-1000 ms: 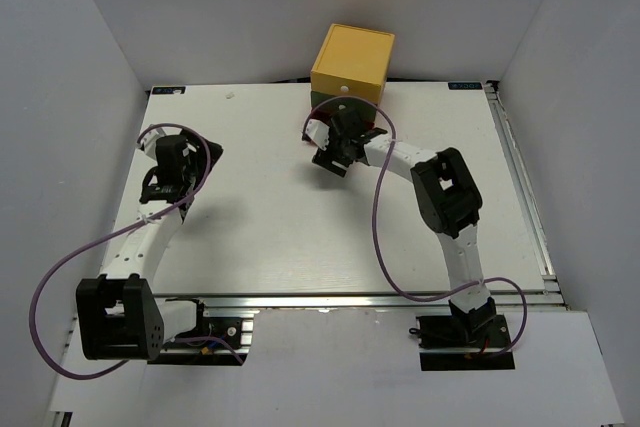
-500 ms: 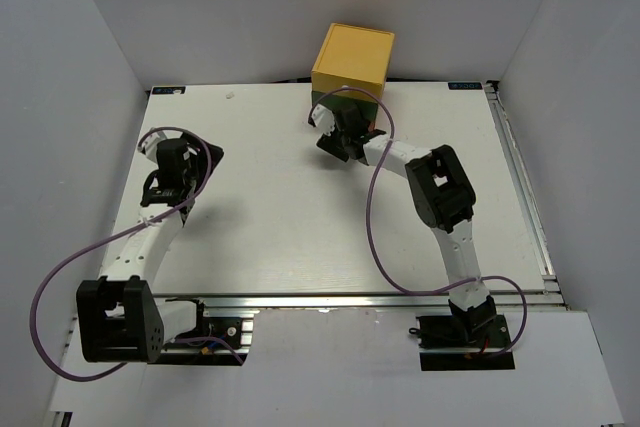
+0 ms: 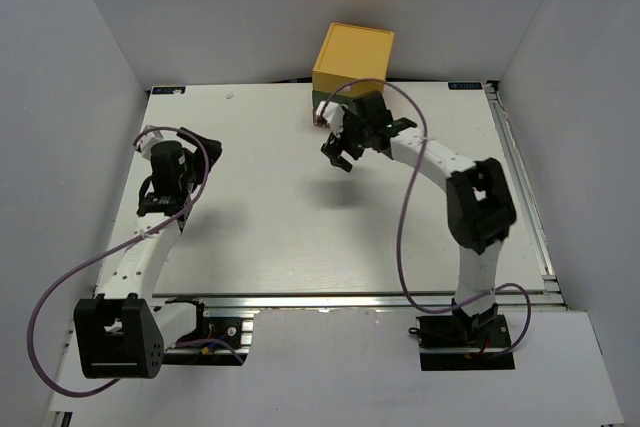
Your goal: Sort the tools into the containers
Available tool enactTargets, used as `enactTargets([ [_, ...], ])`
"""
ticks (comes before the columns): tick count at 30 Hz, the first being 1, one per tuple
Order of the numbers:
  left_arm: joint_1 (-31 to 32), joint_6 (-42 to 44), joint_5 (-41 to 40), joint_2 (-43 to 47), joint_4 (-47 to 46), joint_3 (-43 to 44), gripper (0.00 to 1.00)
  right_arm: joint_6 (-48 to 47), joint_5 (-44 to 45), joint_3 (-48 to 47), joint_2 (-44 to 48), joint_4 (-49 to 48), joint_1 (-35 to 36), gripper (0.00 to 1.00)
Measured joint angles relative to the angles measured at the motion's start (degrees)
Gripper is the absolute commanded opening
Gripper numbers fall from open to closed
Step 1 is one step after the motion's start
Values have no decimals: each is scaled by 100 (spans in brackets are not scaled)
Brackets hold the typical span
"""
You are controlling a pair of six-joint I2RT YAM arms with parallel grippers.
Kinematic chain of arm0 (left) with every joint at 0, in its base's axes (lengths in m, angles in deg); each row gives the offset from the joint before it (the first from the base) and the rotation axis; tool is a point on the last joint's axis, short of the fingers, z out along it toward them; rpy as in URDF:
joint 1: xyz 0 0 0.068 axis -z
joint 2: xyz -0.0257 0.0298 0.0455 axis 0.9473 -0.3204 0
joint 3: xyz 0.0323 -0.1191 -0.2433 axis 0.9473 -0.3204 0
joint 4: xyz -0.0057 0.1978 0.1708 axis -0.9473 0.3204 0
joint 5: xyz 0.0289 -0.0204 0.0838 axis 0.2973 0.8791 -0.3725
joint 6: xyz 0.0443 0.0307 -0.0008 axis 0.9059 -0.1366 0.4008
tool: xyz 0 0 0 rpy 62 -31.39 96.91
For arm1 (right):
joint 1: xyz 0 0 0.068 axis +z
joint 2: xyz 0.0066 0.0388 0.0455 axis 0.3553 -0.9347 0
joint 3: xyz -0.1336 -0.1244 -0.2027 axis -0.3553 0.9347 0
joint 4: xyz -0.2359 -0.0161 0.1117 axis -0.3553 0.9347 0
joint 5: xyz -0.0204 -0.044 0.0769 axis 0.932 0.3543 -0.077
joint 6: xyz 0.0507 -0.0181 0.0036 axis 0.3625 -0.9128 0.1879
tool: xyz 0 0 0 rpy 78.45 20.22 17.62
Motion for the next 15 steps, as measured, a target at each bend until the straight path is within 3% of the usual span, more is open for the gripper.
enactTargets([
  [5, 0, 166, 417, 280, -557, -74, 98, 1056, -1401, 125, 1521, 151, -240, 89],
  [9, 0, 376, 807, 474, -1010, -70, 98, 1777, -2006, 146, 2455, 59, -1032, 89],
  [15, 0, 616, 1344, 507, -1366, 111, 98, 2649, -1598, 745, 3333, -151, -2282, 89],
])
